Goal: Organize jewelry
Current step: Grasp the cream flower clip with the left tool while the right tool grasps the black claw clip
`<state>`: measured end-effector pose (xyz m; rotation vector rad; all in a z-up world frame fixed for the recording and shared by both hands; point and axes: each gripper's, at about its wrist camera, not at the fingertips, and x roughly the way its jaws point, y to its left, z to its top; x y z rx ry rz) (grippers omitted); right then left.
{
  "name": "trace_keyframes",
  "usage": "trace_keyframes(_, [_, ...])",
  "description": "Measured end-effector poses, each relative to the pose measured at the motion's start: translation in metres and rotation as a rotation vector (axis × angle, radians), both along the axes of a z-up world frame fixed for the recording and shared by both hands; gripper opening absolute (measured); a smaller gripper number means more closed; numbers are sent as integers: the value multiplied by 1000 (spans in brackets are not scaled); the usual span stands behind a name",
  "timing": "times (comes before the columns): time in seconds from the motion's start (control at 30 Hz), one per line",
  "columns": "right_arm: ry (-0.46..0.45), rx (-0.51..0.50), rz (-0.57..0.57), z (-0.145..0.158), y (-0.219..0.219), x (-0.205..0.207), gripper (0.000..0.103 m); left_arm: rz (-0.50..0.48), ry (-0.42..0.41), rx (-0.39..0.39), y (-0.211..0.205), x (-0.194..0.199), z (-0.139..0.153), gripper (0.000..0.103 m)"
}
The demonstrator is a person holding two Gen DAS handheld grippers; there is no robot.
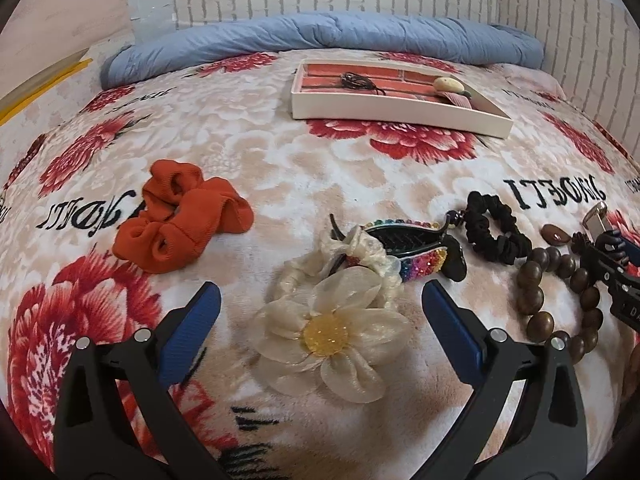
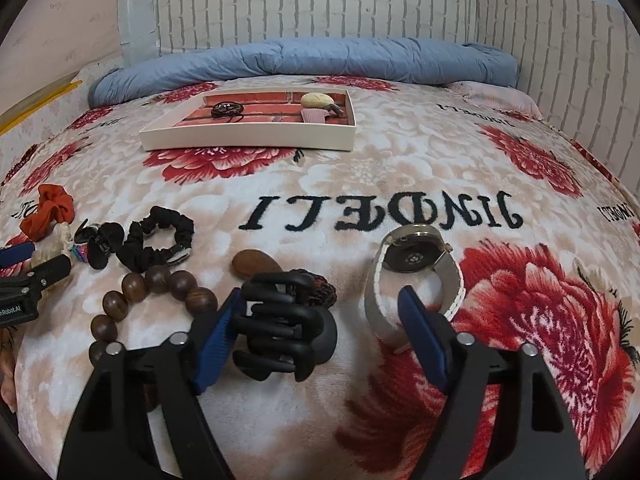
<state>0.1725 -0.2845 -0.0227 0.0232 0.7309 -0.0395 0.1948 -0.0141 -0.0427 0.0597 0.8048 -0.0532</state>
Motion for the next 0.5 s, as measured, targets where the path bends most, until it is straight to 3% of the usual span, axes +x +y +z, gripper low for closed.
trace_keyframes(0.2, [-4, 15, -2, -1, -2, -1, 67, -17, 30, -16, 0, 4, -5, 75])
trace_keyframes(0.5, [-3, 18, 5, -2, -1, 0, 54, -22, 39, -94, 10, 3, -7, 56])
